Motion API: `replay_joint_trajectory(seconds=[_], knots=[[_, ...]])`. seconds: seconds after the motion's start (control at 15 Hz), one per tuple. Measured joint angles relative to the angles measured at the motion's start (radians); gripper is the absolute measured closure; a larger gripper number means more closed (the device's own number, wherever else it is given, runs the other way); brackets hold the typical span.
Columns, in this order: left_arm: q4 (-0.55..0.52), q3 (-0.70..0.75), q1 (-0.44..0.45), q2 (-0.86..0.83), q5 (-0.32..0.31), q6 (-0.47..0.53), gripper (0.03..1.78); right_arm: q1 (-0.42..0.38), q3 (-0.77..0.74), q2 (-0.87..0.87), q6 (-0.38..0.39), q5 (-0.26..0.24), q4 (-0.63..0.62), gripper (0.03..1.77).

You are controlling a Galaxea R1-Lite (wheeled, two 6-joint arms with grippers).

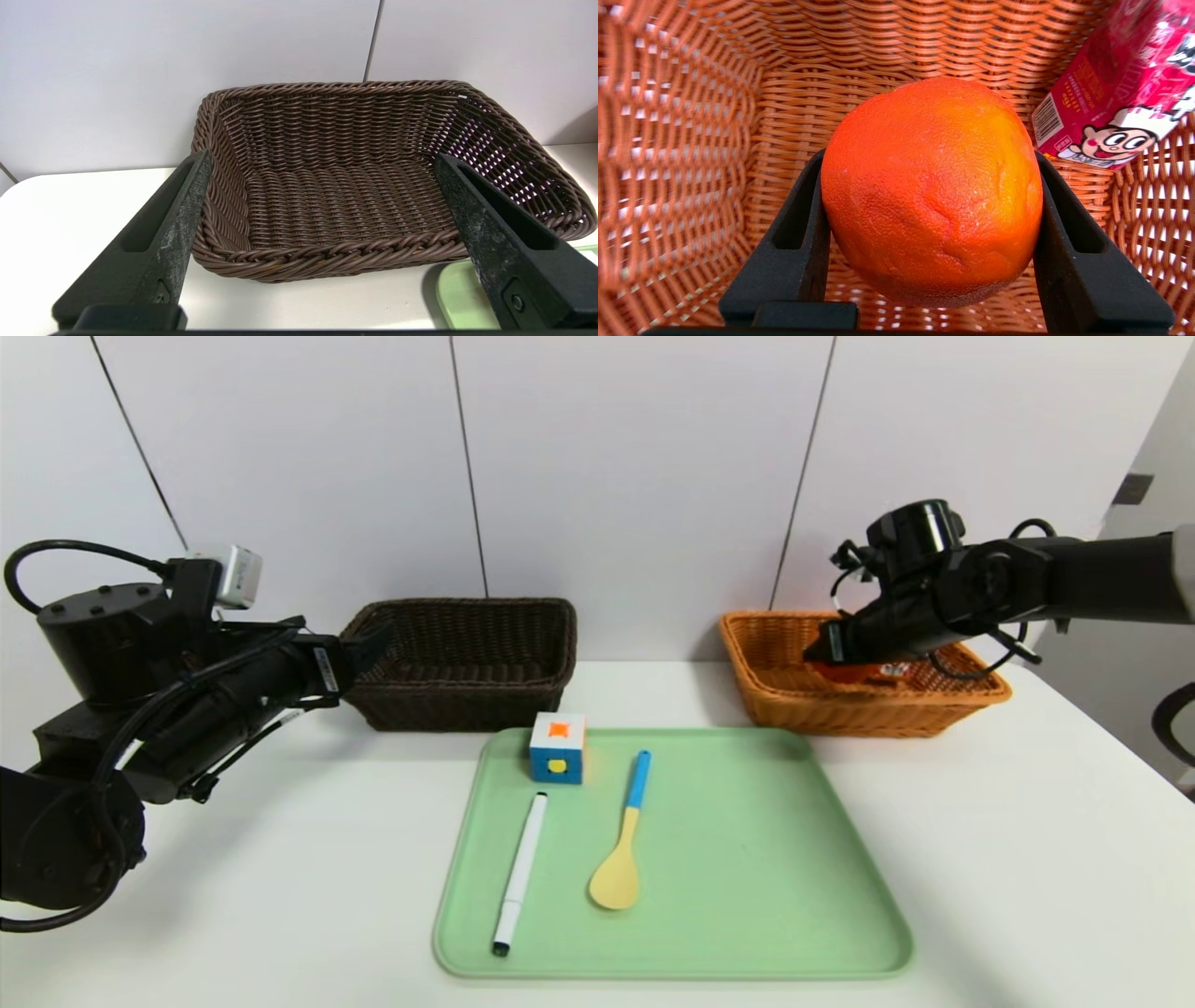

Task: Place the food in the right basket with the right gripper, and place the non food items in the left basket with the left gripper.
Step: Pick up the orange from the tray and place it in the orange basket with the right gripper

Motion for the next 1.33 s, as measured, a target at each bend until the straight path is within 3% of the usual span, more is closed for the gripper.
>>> replay_joint_trajectory(seconds=[0.2,0.6,1.07,1.33], knots=[[0.0,0.0,0.0,-0.004,0.0,0.0,0.12,0.0,-0.009,0.014,-0.001,-0.012,0.002,0.65],[0.0,0.002,0.0,-0.01,0.0,-0.001,0.12,0.0,-0.014,0.018,0.0,-0.035,0.004,0.35],[0.001,0.01,0.002,-0.032,0.004,-0.007,0.12,0.013,-0.015,-0.066,0.0,-0.035,0.002,0.19],[0.001,0.017,0.002,-0.043,0.003,-0.007,0.12,0.147,0.009,-0.252,0.0,-0.029,0.046,0.15]])
